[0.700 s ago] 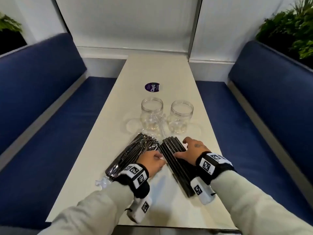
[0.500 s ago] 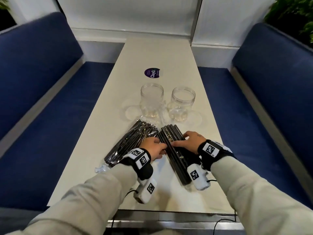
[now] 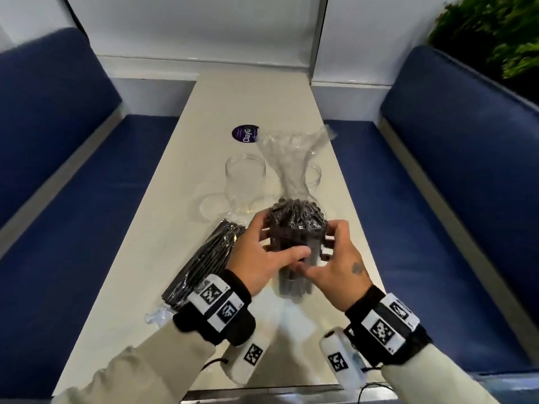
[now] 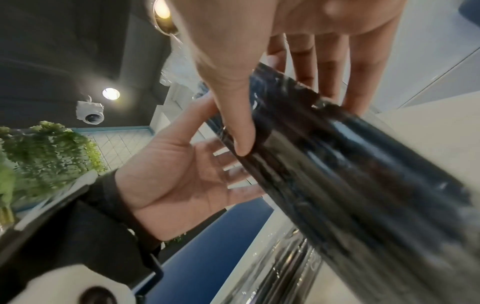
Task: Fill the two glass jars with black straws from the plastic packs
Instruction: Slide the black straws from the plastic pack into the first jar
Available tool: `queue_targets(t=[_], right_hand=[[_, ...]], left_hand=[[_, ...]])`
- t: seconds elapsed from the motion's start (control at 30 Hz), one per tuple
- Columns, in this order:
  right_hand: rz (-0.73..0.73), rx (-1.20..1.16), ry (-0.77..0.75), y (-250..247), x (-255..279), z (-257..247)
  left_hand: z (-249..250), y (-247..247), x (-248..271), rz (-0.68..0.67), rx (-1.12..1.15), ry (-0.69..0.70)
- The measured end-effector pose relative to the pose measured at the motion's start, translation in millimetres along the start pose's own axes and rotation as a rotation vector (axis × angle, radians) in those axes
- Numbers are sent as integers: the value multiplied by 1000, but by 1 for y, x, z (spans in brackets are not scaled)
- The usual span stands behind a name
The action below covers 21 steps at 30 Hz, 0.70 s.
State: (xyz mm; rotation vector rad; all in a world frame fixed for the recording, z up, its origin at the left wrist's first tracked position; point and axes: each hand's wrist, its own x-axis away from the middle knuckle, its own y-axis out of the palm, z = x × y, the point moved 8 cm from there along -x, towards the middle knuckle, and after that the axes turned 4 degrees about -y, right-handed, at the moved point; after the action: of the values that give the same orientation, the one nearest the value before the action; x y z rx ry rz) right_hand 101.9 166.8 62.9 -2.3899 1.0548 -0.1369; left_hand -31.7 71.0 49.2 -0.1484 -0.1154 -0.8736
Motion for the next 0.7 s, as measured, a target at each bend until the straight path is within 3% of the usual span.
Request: queue_targets(t=[0.17, 0.37, 0.6, 0.7], right_hand=[[15, -313, -90, -28, -15, -22], [88, -274, -182, -33, -39, -45], [215, -629, -88, -36, -37, -36], [149, -637, -135, -33, -38, -39]], left_hand=[[7, -5, -4, -2, -137, 55], [13, -4, -6, -27, -236, 111], [17, -12, -9, 1, -323, 117], [17, -15, -9, -7, -334, 101]])
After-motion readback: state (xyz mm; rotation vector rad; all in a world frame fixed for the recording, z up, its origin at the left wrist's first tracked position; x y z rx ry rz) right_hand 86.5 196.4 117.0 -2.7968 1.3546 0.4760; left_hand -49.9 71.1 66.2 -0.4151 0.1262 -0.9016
